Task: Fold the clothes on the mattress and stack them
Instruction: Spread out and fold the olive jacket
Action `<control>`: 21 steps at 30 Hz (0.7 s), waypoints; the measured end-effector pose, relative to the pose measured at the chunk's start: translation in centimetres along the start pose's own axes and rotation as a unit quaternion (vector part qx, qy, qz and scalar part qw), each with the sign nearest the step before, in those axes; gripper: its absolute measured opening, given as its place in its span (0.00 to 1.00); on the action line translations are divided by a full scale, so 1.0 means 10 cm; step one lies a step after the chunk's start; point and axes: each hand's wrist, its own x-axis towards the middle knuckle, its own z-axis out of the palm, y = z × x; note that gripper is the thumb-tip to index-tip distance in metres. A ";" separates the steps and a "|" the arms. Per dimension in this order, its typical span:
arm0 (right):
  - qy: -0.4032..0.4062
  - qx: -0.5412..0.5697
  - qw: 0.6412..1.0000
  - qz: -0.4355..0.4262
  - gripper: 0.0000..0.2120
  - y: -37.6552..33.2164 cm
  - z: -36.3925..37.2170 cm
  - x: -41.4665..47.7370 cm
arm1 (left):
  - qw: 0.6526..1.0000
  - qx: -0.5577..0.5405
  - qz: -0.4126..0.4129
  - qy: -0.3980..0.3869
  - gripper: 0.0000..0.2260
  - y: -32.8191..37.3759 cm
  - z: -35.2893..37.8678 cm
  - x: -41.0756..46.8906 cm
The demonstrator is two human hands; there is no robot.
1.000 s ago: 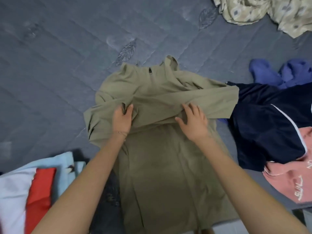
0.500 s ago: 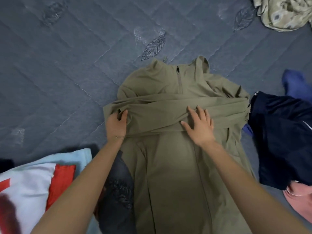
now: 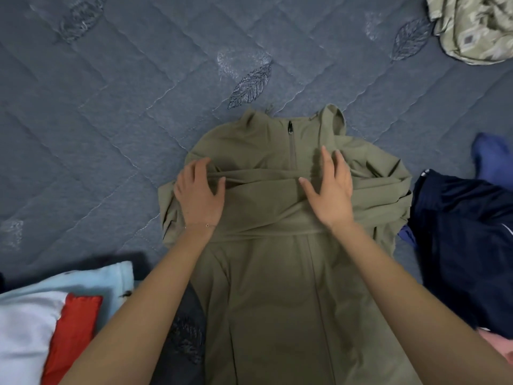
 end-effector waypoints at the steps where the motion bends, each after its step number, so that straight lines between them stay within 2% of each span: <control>1: 0.001 0.002 1.000 0.001 0.36 -0.01 -0.03 0.10 | 1.000 0.000 0.001 -0.003 0.23 0.07 0.05 0.06; 6: -0.002 0.024 0.999 0.029 0.39 0.00 -0.12 0.58 | 0.997 -0.019 0.053 -0.043 0.31 0.28 0.29 0.40; 9: -0.017 0.020 0.998 0.049 0.42 0.02 -0.14 0.80 | 0.997 -0.012 0.058 -0.046 0.33 0.37 0.40 0.54; 12: -0.033 0.012 0.998 0.053 0.45 0.04 -0.13 0.94 | 0.998 -0.009 0.056 -0.018 0.32 0.42 0.46 0.66; 15: -0.021 0.033 0.996 0.085 0.50 0.05 -0.14 1.05 | 0.999 0.004 0.049 -0.013 0.26 0.44 0.46 0.77; 18: -0.017 0.112 0.986 0.123 0.51 0.06 -0.16 1.13 | 0.998 -0.036 0.045 -0.023 0.18 0.46 0.43 0.84; 21: -0.016 0.254 0.951 0.174 0.42 0.10 -0.19 1.15 | 0.992 -0.127 -0.013 -0.023 0.18 0.45 0.38 0.85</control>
